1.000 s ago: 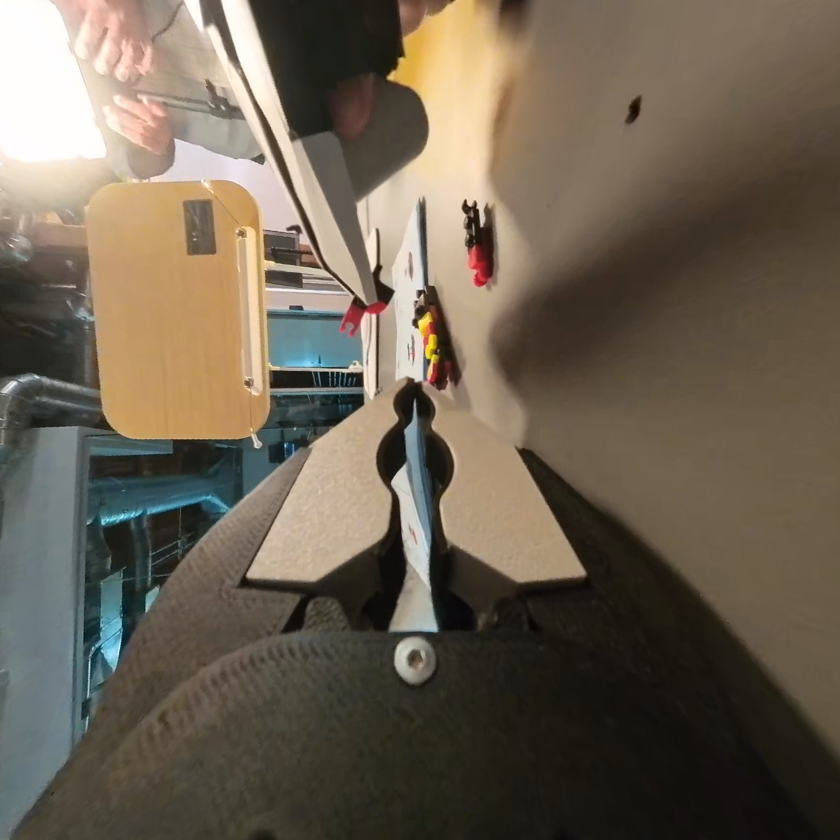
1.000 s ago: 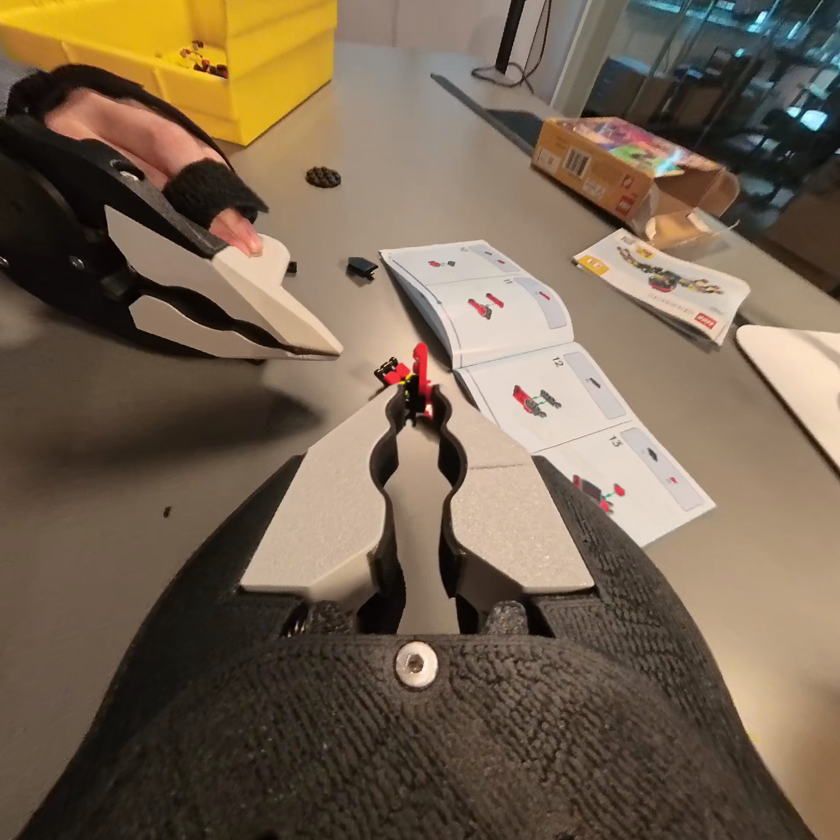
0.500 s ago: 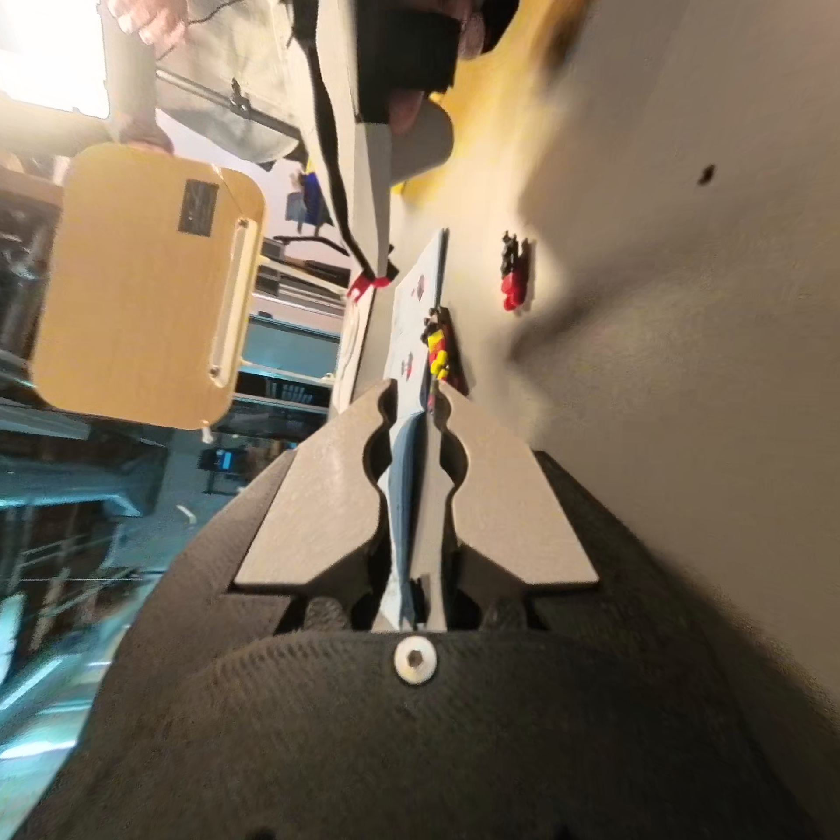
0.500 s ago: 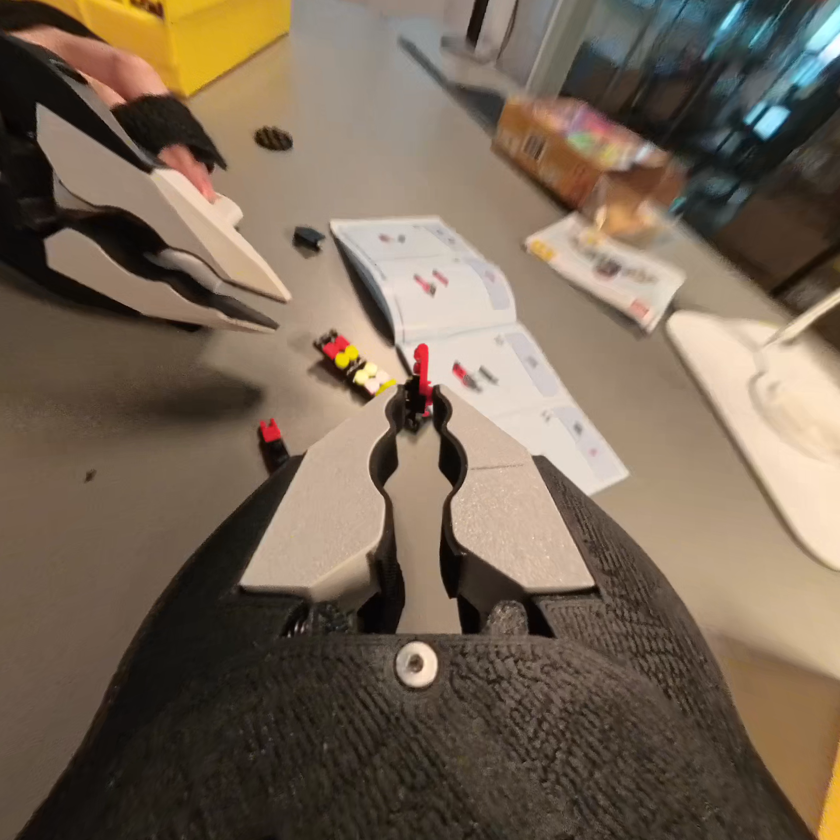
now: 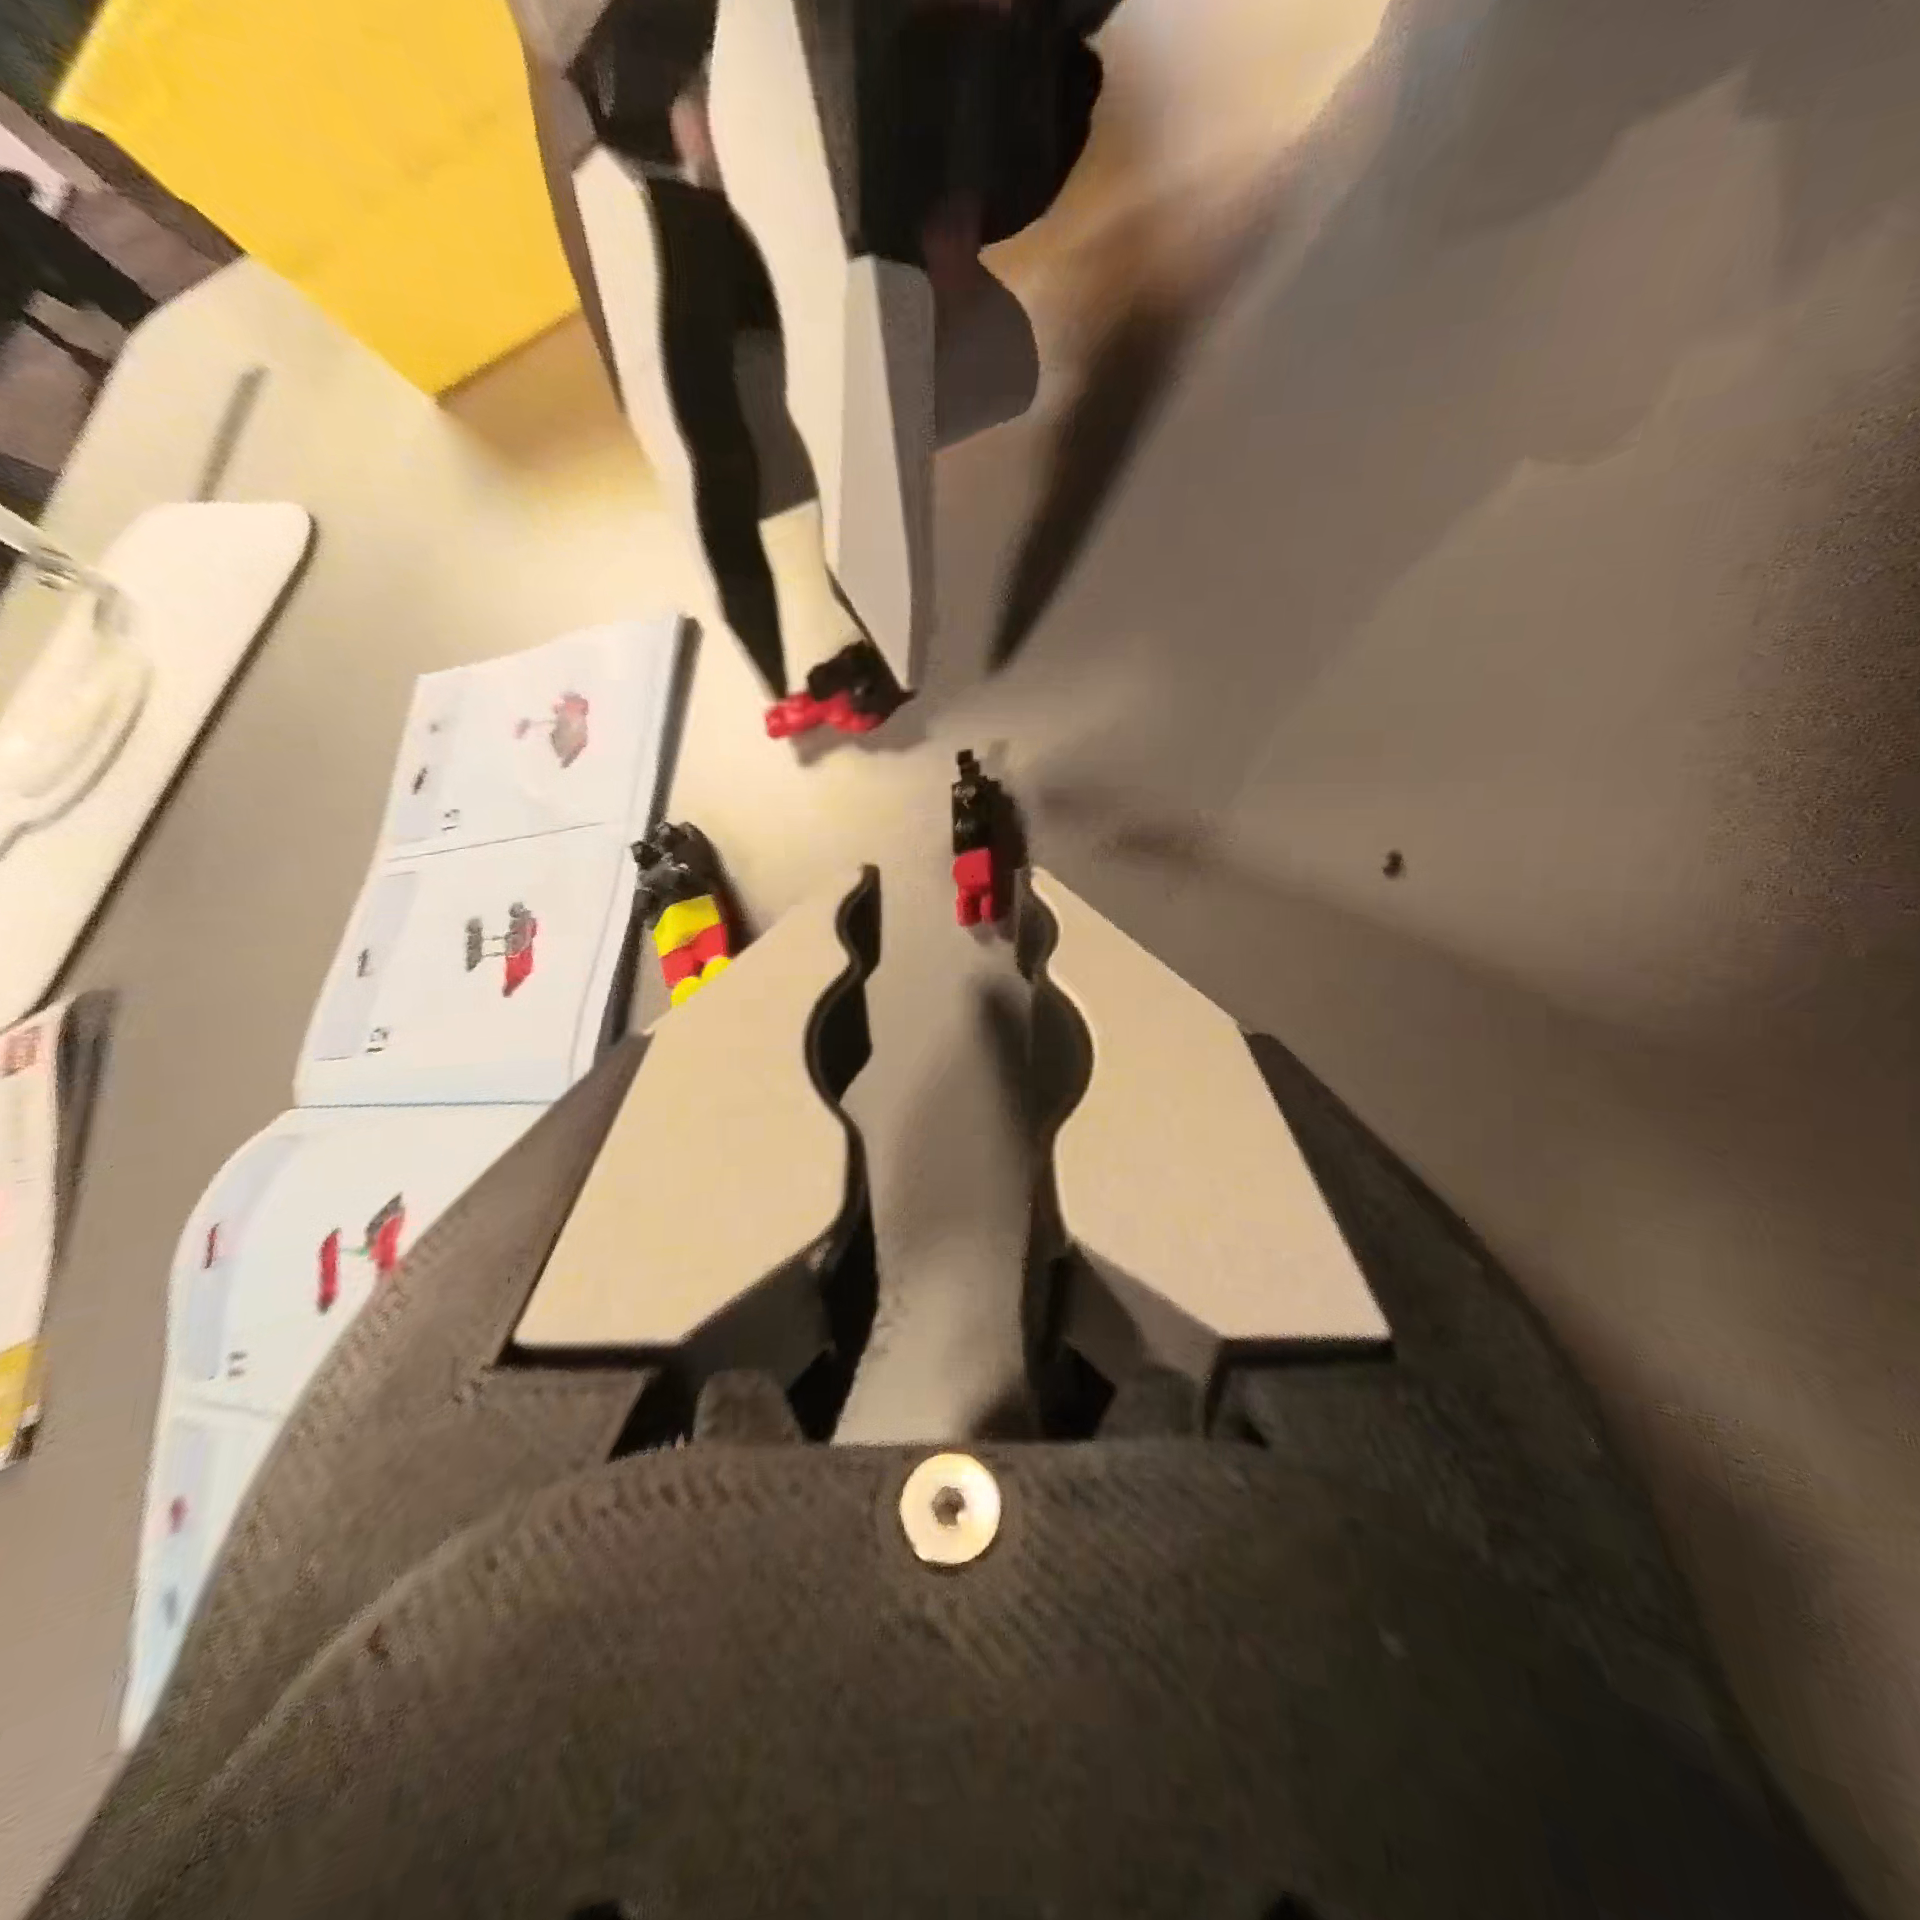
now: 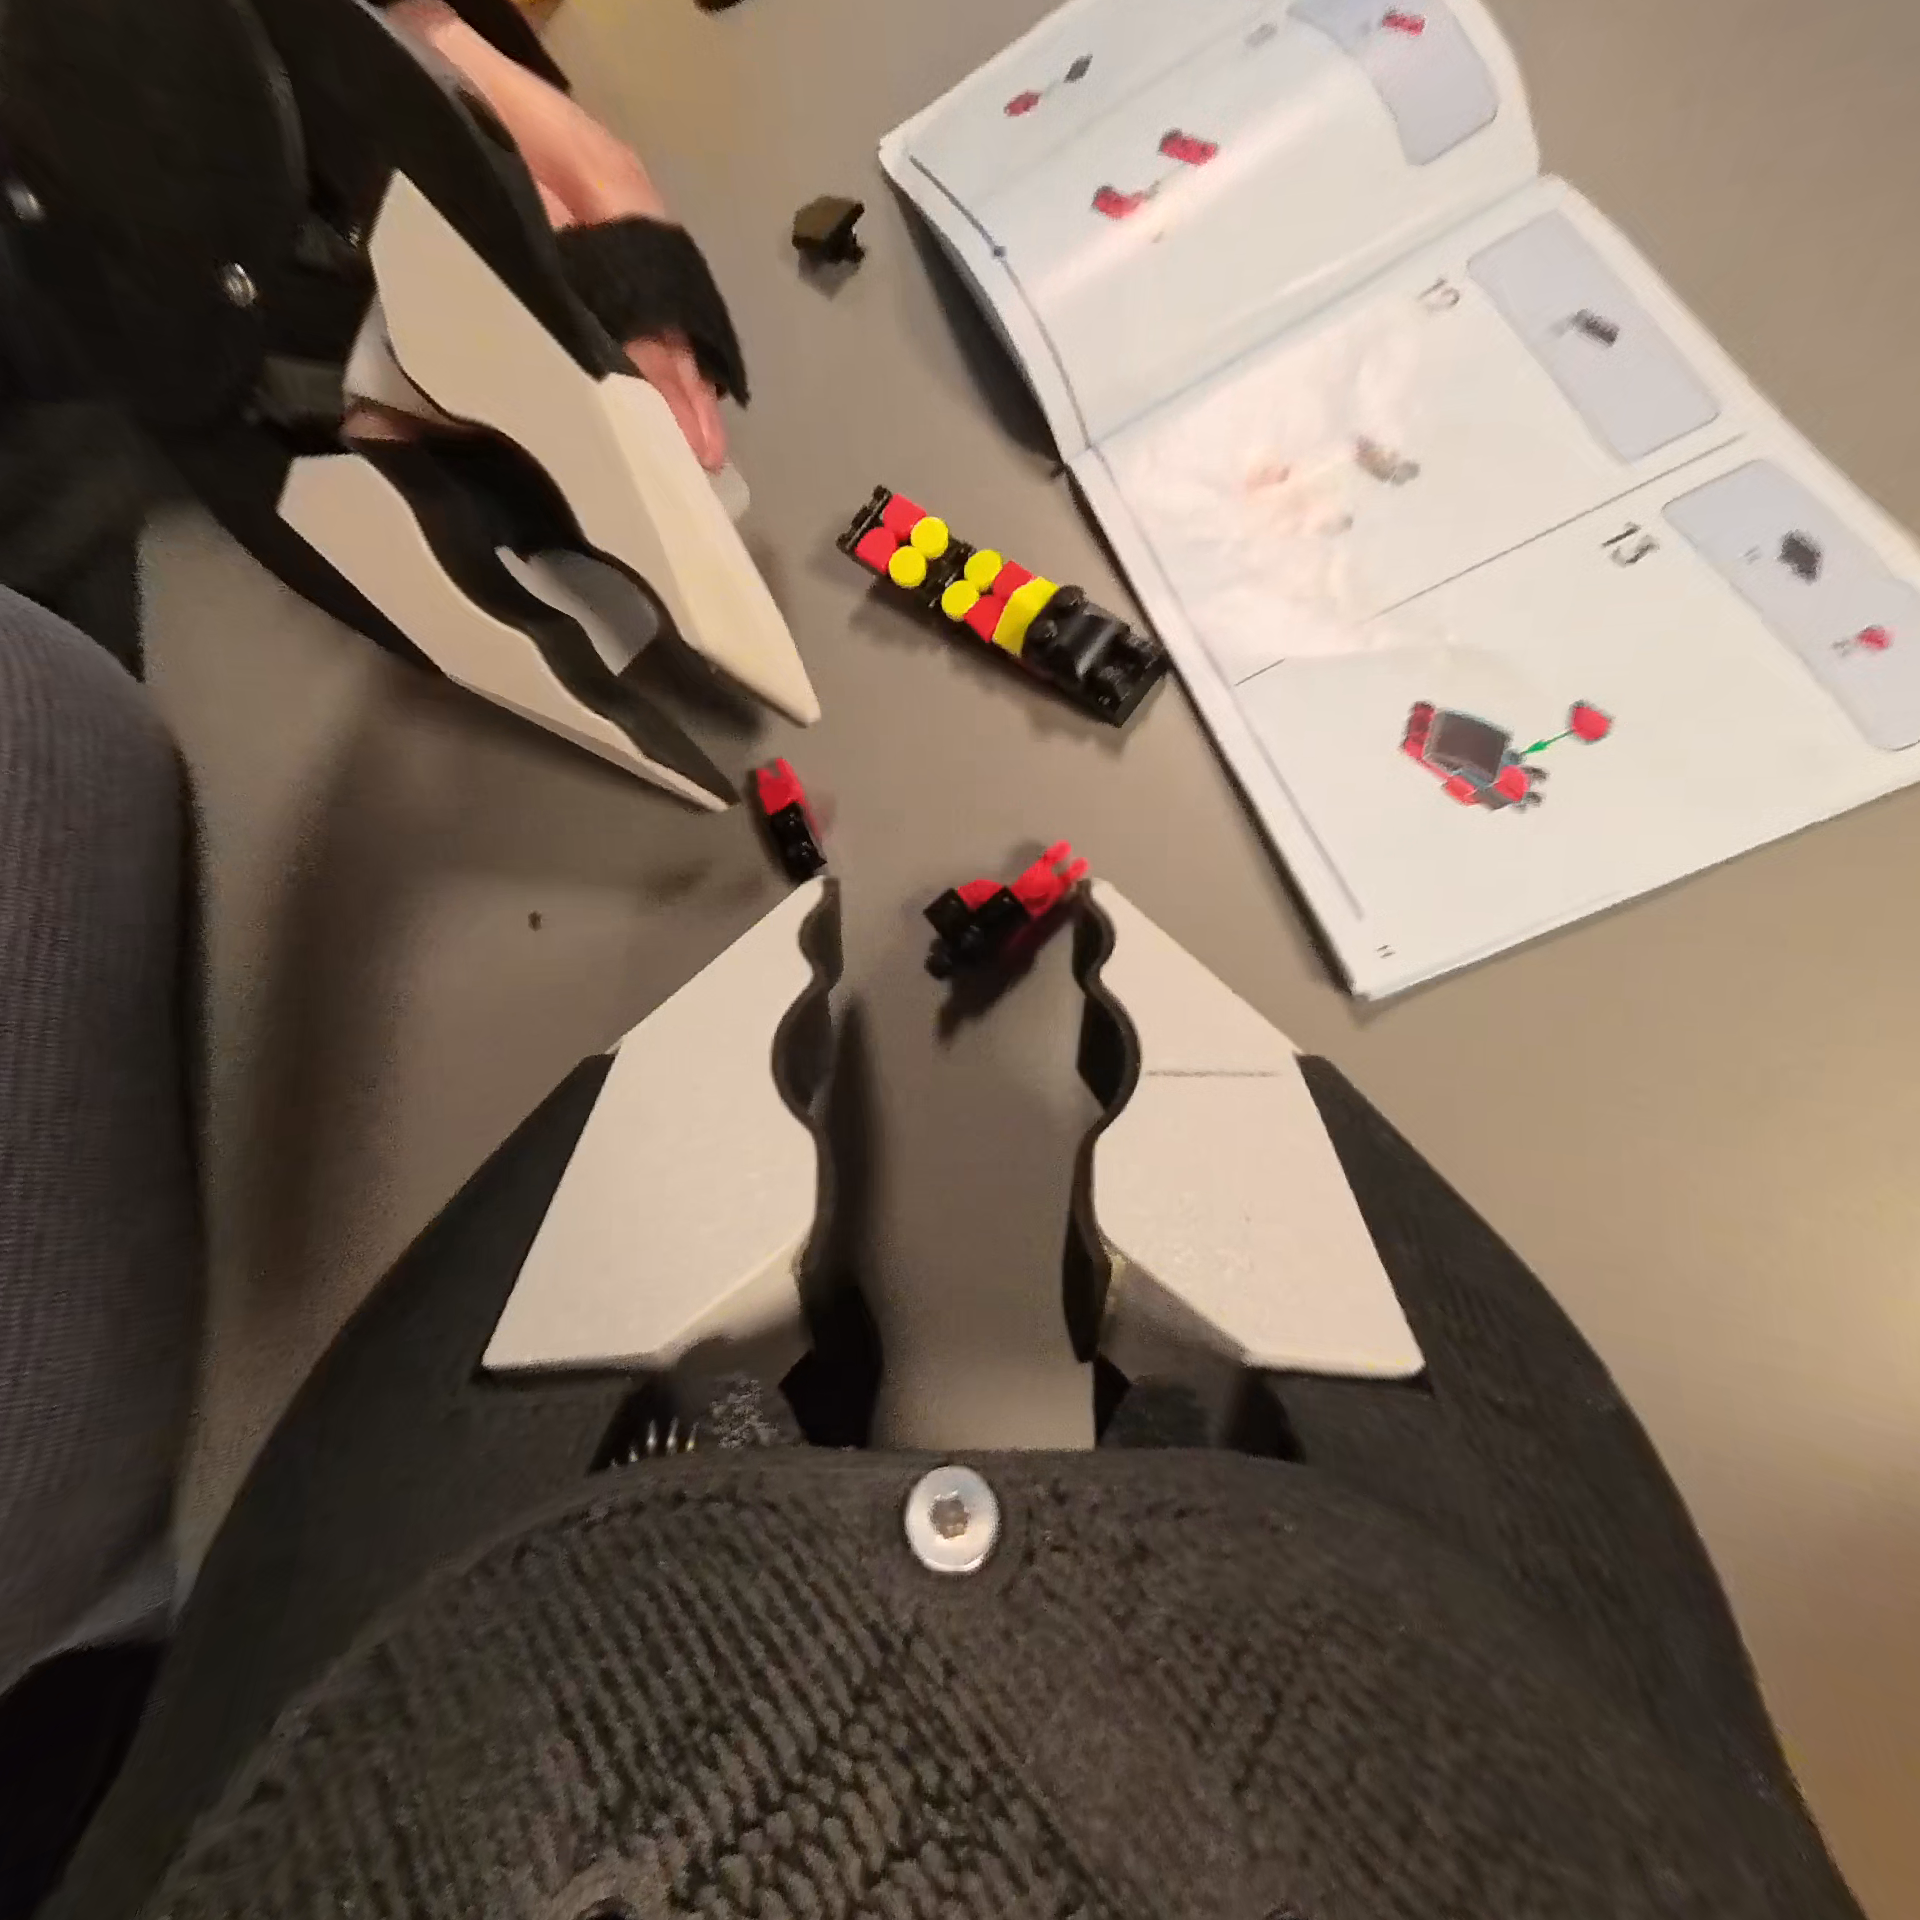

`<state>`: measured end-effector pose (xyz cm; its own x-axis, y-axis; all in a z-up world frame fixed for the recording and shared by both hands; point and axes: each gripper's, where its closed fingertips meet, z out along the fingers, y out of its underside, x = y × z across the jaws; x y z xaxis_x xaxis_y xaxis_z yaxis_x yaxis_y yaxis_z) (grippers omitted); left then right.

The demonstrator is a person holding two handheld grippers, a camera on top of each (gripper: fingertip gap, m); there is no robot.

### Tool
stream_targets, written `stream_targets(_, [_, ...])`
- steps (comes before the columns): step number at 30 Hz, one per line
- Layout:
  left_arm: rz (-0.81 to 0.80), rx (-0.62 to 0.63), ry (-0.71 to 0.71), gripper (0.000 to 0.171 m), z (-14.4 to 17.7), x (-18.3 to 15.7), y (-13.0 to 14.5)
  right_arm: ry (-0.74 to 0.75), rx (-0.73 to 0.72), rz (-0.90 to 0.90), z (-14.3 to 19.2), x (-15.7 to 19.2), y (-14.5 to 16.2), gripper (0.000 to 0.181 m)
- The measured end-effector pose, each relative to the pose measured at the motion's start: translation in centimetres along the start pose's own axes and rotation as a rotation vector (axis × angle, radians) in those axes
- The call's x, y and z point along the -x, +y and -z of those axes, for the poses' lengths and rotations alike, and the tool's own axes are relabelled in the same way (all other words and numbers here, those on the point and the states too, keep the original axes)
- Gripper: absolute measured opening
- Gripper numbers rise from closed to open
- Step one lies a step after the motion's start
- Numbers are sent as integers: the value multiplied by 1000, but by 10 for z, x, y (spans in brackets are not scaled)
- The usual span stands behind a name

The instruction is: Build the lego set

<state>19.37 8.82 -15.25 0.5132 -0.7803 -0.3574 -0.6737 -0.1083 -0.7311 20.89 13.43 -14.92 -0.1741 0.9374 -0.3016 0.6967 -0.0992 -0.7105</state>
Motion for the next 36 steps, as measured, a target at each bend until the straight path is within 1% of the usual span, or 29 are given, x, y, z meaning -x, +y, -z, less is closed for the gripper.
stream_targets(2, [29,10,56,19,-2,-4,0,28,-63,103,4,1,-12,45])
stream_targets(4, [42,27,84,17,-4,-6,1,-12,-89,223,4,20,-18,41])
stream_targets(6, [39,46,100,12,-5,-8,2,-39,-16,303,-6,35,-8,35])
stream_targets(7, [33,52,99,8,-6,-8,2,-30,29,343,-12,37,-2,31])
stream_targets(9, [3,55,79,8,-7,-7,1,5,91,408,-23,39,7,25])
stream_targets(12, [-80,39,15,7,-7,-3,0,28,93,430,-29,42,6,23])
stream_targets(16, [-201,3,-79,7,-7,0,-4,131,105,541,-27,36,3,14])
stream_targets(21, [-184,-47,-100,7,-5,3,-10,275,141,663,-27,29,0,6])
stream_targets(23, [-184,-50,-110,7,-4,4,-9,311,138,701,-27,28,-2,6])
stream_targets(24, [-199,-55,-122,7,-3,5,-10,313,128,701,-26,28,-3,6])
stream_targets(25, [-236,-58,-147,7,-2,6,-11,289,107,664,-25,30,-5,7])
stream_targets(26, [-300,-58,-195,7,-1,10,-12,230,76,581,-24,34,-6,15])
stream_targets(27, [-380,-58,-251,7,2,13,-14,143,39,461,-22,39,-8,24])
stream_targets(28, [-452,-59,-297,6,3,15,-15,51,1,336,-19,44,-11,28])
stream_targets(30, [-581,-72,-375,6,7,16,-19,-74,-52,152,-14,46,-15,25])
stream_targets(31, [-635,-78,-400,6,9,15,-22,-106,-60,104,-13,46,-15,21])
stream_targets(34, [-735,-93,-430,6,11,10,-26,-175,-59,56,-17,53,-13,9])
stream_targets(36, [-777,-89,-439,6,11,8,-26,-176,-60,54,-18,53,-12,8])
